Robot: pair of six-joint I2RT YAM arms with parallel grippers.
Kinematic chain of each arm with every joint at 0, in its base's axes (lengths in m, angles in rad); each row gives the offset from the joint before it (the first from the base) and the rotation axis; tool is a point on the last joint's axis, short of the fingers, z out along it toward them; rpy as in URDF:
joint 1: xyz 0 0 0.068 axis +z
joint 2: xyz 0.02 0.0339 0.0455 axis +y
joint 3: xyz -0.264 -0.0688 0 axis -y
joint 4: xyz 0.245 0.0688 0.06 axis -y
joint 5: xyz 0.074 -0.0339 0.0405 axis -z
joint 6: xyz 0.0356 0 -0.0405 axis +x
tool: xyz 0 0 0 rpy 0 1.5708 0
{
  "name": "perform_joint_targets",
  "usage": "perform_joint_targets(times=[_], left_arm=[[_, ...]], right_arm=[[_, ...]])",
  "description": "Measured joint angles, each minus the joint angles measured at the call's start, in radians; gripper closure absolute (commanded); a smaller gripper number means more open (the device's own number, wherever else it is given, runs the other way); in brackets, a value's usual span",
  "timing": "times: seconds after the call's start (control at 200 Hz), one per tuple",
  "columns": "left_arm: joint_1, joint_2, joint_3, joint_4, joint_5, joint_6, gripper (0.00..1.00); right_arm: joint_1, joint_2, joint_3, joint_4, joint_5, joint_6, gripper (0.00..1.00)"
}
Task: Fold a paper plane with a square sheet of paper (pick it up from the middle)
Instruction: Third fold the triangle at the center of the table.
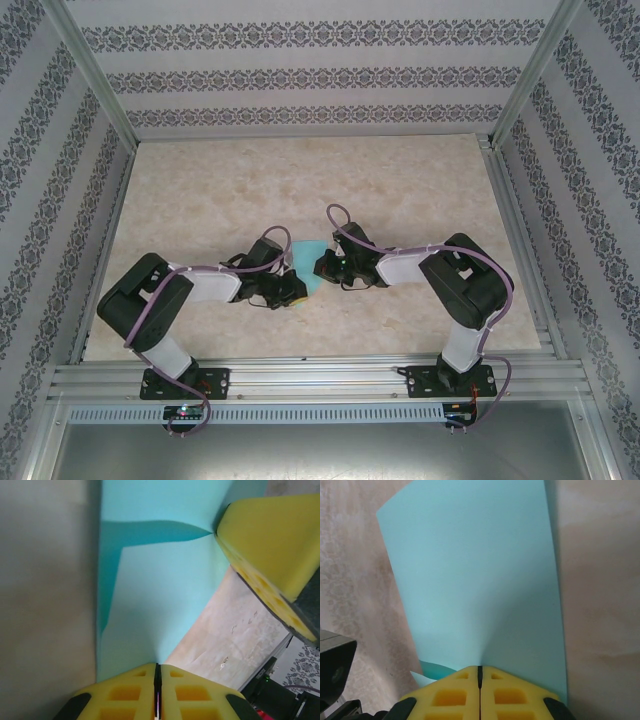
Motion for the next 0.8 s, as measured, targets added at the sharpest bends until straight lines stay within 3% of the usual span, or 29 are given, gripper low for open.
perform_joint_targets(times=[0.24,0.425,0.61,0.799], left_arm=[[0.0,-0.036,-0.036,0.003,-0.026,0.002,0.88],[0.0,-0.05,-0.045,-0.004,-0.033,0.016,0.89],[0.0,-0.05,-0.042,-0.014,-0.033,0.041,0.92],[0.0,-0.051,-0.034,-0.03,-0.035,0.054,0.93]], right_arm=[[0.0,-0.008,-0.001,-0.005,0.003,-0.001,0.87],[-0.003,-0.076,0.001,-0.106,0.042,-0.029,0.85],[0.006,-0.192,0.003,-0.139,0.047,-0.064,1.0],[0.096,-0.164,0.006,-0.064,0.048,-0.035,1.0]])
